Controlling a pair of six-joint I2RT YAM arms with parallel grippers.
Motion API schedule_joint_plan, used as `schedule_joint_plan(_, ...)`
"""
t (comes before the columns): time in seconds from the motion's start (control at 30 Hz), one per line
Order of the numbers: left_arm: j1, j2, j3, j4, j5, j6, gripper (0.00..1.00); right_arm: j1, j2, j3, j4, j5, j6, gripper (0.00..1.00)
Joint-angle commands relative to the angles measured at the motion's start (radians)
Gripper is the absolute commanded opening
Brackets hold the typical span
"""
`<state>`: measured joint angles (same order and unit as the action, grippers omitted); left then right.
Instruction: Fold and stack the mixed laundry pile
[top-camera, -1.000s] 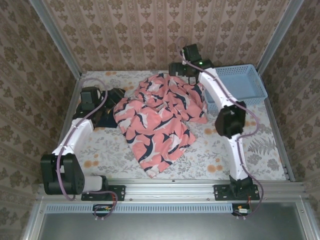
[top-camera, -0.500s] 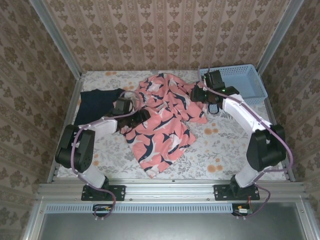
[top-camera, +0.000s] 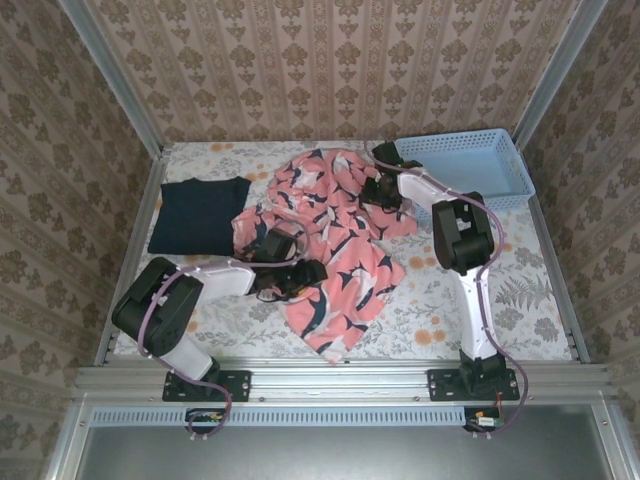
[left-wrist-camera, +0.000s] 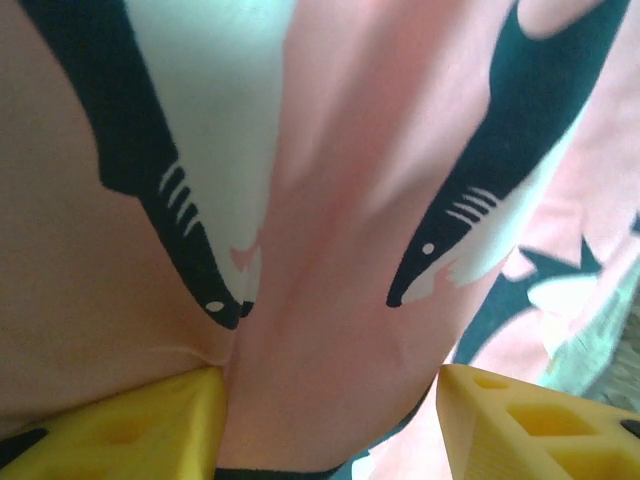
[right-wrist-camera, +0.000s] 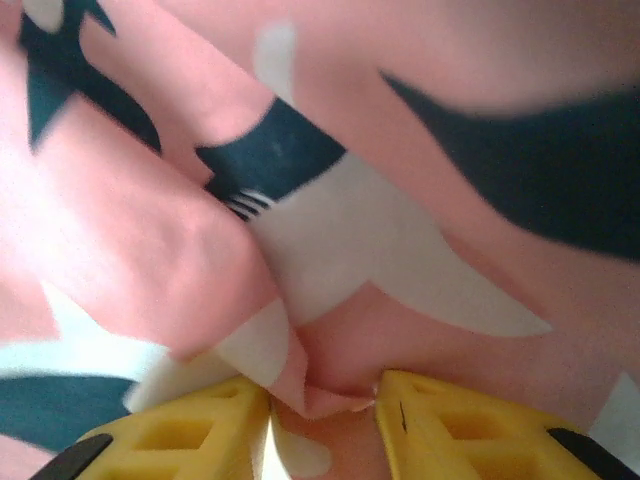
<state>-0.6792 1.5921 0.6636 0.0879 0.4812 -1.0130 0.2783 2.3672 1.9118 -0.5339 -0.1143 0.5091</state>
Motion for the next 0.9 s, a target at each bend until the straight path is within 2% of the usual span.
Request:
schedule_joint_plan(0.0,-0.074,0.062,0.022,0.070,0.138,-0.153,0.58,0.036,0.144,0.240,-0.105,-0.072,0.022,0.39)
schedule_joint_plan(0.13,-0.109,0.137,0.162,0.112,0.227,-0.151,0.62,0.080,0.374,0.688,-0.273,-0.191,-0.062,0.44)
schedule_joint_plan(0.2,-0.097,0.145,0.243,0.061,0.235,-0.106,0.70,0.088,0.414,0.826,-0.357,-0.198,-0.094,0.48)
schedule_joint_plan(0.23,-0.085,0.139,0.286,0.008,0.225,-0.062,0.78,0.089,0.395,0.831,-0.380,-0.184,-0.109,0.50)
schedule_joint_plan(0.3,-0.039,0.115,0.365,-0.106,0.189,0.038,0.98,0.088,0.294,0.747,-0.386,-0.136,-0.142,0.53)
schedule_joint_plan(0.43,0.093,0.032,0.475,-0.282,0.021,0.237,1.00,0.083,-0.037,0.317,-0.213,-0.055,-0.163,0.57)
schedule_joint_plan(0.57,0.261,0.036,0.512,-0.194,-0.027,0.295,1.00,0.062,-0.262,-0.001,-0.093,0.063,-0.149,0.58)
schedule_joint_plan(0.63,0.330,0.100,0.541,-0.107,-0.001,0.293,0.96,0.032,-0.305,-0.085,-0.074,0.098,-0.137,0.58)
schedule_joint_plan(0.73,0.379,0.221,0.611,0.006,0.062,0.280,0.74,-0.016,-0.309,-0.133,-0.052,0.117,-0.132,0.57)
schedule_joint_plan(0.8,0.394,0.323,0.680,0.068,0.113,0.272,0.60,-0.039,-0.284,-0.144,-0.027,0.103,-0.134,0.52)
schedule_joint_plan(0.87,0.399,0.420,0.758,0.076,0.128,0.272,0.55,-0.044,-0.242,-0.126,-0.025,0.073,-0.143,0.46)
